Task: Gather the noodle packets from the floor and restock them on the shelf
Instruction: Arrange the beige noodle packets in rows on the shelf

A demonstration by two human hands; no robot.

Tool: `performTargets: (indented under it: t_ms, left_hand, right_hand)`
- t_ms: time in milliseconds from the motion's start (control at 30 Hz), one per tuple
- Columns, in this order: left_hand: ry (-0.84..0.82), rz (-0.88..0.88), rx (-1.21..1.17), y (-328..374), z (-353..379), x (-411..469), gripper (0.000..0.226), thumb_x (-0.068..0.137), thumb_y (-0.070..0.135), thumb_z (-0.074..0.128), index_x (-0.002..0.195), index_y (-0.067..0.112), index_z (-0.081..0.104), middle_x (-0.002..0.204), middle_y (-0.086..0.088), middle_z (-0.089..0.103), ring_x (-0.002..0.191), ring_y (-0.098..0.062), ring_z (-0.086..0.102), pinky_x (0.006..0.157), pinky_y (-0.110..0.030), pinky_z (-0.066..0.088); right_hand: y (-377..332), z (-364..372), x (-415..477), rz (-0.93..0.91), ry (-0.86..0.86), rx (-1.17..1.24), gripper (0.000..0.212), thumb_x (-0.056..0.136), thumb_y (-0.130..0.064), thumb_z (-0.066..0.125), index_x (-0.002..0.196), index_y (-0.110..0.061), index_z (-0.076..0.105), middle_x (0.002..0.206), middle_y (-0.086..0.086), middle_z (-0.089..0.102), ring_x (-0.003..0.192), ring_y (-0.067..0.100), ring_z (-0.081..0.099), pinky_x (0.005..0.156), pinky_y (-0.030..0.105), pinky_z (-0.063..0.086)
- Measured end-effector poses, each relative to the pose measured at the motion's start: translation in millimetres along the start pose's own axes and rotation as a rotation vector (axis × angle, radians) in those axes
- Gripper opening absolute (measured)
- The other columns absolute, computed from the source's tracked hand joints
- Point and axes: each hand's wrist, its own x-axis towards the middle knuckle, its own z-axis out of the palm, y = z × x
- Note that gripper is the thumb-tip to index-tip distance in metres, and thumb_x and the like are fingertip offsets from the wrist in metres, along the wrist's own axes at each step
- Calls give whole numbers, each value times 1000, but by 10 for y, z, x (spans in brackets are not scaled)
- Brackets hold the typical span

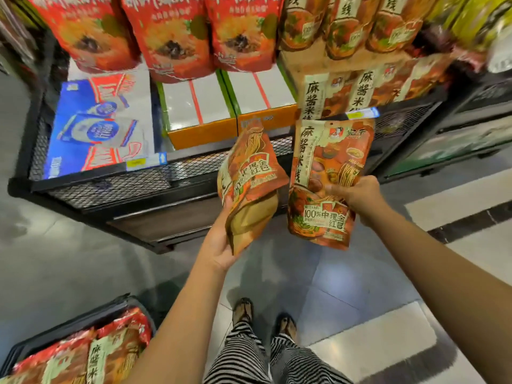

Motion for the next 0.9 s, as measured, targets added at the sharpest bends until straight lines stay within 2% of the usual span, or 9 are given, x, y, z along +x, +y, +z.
performTargets:
  t_ms: [67,133,267,500,633,700,733,800,900]
  left_hand:
    - [29,-47,69,57,29,224,87,30,26,102,108,1,72,102,-21,74,86,-32,74,60,-39,60]
    - [-4,-62,154,132,93,408,95,27,33,103,112,6,72,108,-17,73,93,-31,73,66,-42,61]
    - [-103,-65,245,320,324,762,73,21,31,103,88,10,82,100,-14,76,87,-27,75,66,-42,61]
    - [-172,-43,287,411,964,1480,63,36,26,101,94,10,81,111,-16,73,97,-30,72,74,-48,61]
    - [-116,53,278,369,1414,1865,12,79,16,71,76,12,82,93,-11,77,84,-23,75,70,-41,62]
    - [-104,92,266,360,1592,2095,25,88,16,61,74,12,82,92,-10,77,83,-22,75,66,-39,62]
    - [-74,98,266,356,1717,2178,11,78,17,73,76,12,82,94,-11,77,85,-23,75,68,-40,62]
    - [-63,131,289,348,1935,2374,31,53,23,92,80,12,82,99,-12,76,89,-25,75,74,-44,62]
    - [-6,199,298,304,2266,2601,16,81,22,70,77,13,82,99,-13,76,87,-25,75,72,-43,62]
  right_hand:
    - [2,-106,77,29,43,33,22,72,-7,84,81,-12,65,101,20,72,88,34,70,84,52,57]
    - [-14,-201,151,46,102,71,24,72,-8,84,88,-7,67,102,20,71,89,34,70,84,51,57]
    - [-87,-391,334,47,162,151,32,74,-8,83,101,-1,68,99,15,70,77,27,68,78,41,56]
    - [-354,-903,816,-17,149,276,18,77,-4,79,87,-11,67,83,2,69,65,12,68,67,30,54]
    - [-601,-1315,1276,-74,39,348,29,63,-10,85,87,-13,68,80,-1,75,67,10,72,68,32,60]
    - [-791,-1542,1551,-84,-28,335,41,52,-18,86,89,-13,69,83,1,76,74,17,73,70,34,61]
    - [-900,-1652,1693,-96,-56,318,36,57,-15,85,90,-12,70,83,1,76,73,17,73,69,33,61]
    - [-1141,-1859,1961,-139,-109,298,20,74,-4,78,91,-11,69,75,-5,75,68,11,73,60,26,59]
    - [-1514,-2105,2341,-214,-196,290,15,80,0,72,88,-12,69,74,-7,76,67,8,72,56,22,56]
